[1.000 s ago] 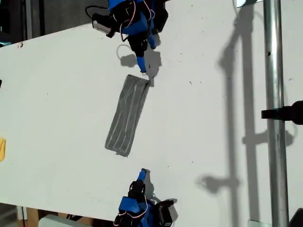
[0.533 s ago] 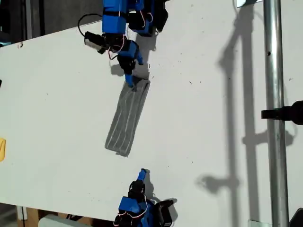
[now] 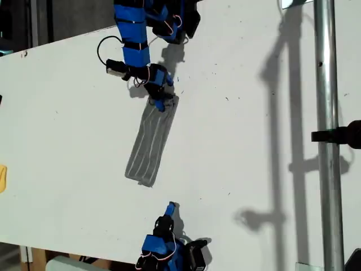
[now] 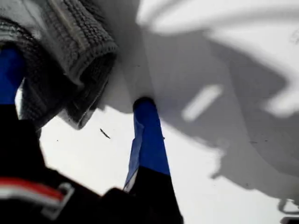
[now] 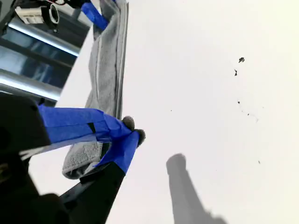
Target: Grasp corners of a towel and fold twice.
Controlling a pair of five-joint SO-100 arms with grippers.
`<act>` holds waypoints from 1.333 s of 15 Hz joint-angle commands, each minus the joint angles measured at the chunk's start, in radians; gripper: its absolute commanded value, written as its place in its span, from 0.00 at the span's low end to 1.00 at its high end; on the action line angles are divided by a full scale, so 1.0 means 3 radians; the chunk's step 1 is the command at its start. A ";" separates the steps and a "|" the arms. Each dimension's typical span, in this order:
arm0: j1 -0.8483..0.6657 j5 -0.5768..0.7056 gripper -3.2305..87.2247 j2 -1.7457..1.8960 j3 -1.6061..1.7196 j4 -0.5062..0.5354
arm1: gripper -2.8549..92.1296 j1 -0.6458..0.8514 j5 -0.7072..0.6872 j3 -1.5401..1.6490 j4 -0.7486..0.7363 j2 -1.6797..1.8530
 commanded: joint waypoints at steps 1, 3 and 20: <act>0.0015 0.0005 0.01 0.0000 0.0026 0.0010 | 0.46 0.0061 -0.0271 -0.0731 -0.0174 -0.0522; 0.0026 0.0036 0.01 0.0000 0.0026 0.0010 | 0.34 0.0159 -0.0481 -0.1294 -0.0164 -0.0992; 0.0087 0.0118 0.01 -0.0005 0.0026 0.0020 | 0.03 -0.0491 -0.0629 -0.2209 0.2260 -0.0128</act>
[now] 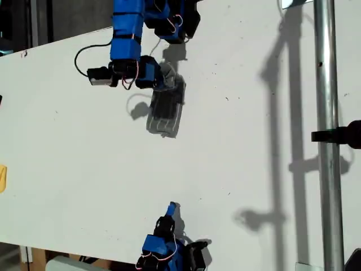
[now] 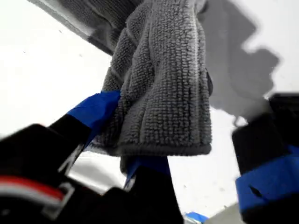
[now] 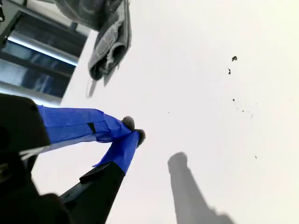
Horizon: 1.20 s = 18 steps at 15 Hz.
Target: Grasp corners of a towel and fold twice.
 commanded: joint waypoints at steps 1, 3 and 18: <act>0.0036 -0.0005 0.01 -0.0005 0.0026 0.0015 | 0.03 0.0036 -0.0159 -0.0378 -0.0562 -0.0522; 0.0020 -0.0005 0.01 -0.0005 0.0026 0.0015 | 0.03 -0.0015 -0.0261 -0.0793 -0.0997 -0.1038; 0.0015 -0.0961 0.06 -0.0005 0.0026 0.0322 | 0.19 0.1079 -0.1350 0.0496 -0.1795 0.1733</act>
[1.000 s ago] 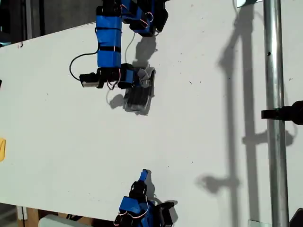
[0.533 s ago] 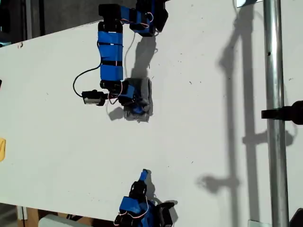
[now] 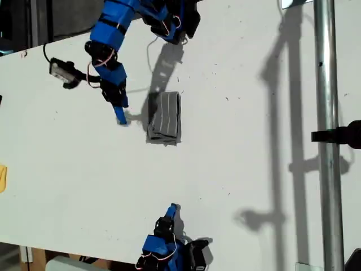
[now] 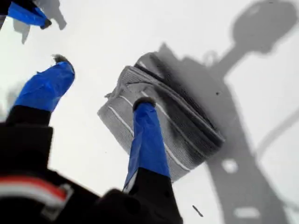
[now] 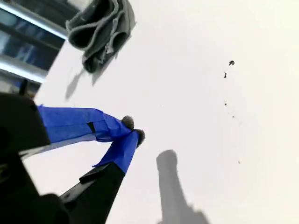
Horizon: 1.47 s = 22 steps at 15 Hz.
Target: Grasp corners of a towel and fold twice.
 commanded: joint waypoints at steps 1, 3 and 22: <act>0.0031 -0.0261 0.06 -0.0005 0.0026 0.0123 | 0.05 0.0077 0.0107 0.0772 0.0199 0.1360; 0.0169 -0.0317 0.07 -0.0005 0.0026 0.0123 | 0.03 -0.0072 0.0337 0.1575 0.0527 0.2301; 0.0261 0.1324 0.06 -0.0005 0.0020 0.0123 | 0.15 -0.1058 0.1606 0.3492 0.1130 0.3999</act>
